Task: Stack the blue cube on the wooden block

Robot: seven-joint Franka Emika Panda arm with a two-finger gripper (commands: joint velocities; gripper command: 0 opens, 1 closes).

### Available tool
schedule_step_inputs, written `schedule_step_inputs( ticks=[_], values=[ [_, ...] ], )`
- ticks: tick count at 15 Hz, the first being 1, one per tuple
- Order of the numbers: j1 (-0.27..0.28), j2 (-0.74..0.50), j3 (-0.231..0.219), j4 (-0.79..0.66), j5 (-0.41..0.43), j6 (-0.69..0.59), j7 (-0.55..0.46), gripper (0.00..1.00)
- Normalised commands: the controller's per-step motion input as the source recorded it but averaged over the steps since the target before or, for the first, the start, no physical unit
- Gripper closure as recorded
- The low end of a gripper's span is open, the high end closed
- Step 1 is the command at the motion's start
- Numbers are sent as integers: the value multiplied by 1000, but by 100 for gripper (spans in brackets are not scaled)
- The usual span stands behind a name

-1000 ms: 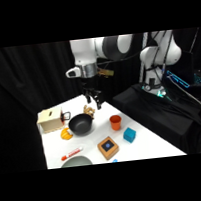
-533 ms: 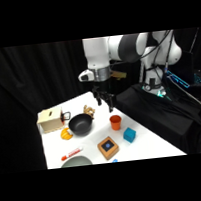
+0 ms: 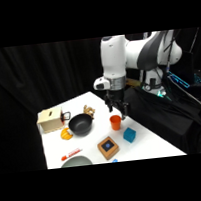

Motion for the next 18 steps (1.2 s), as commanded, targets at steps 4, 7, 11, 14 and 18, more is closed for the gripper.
schedule_step_inputs(
  ticks=[4,7,11,14,18],
  values=[
    [67,-20,53,-223,-114,377,267,0],
    [60,71,42,-162,-172,364,275,0],
    [76,149,10,-93,-211,345,285,0],
    [124,156,-52,-36,-257,294,324,0],
    [175,119,-127,-30,-235,268,302,0]
  ],
)
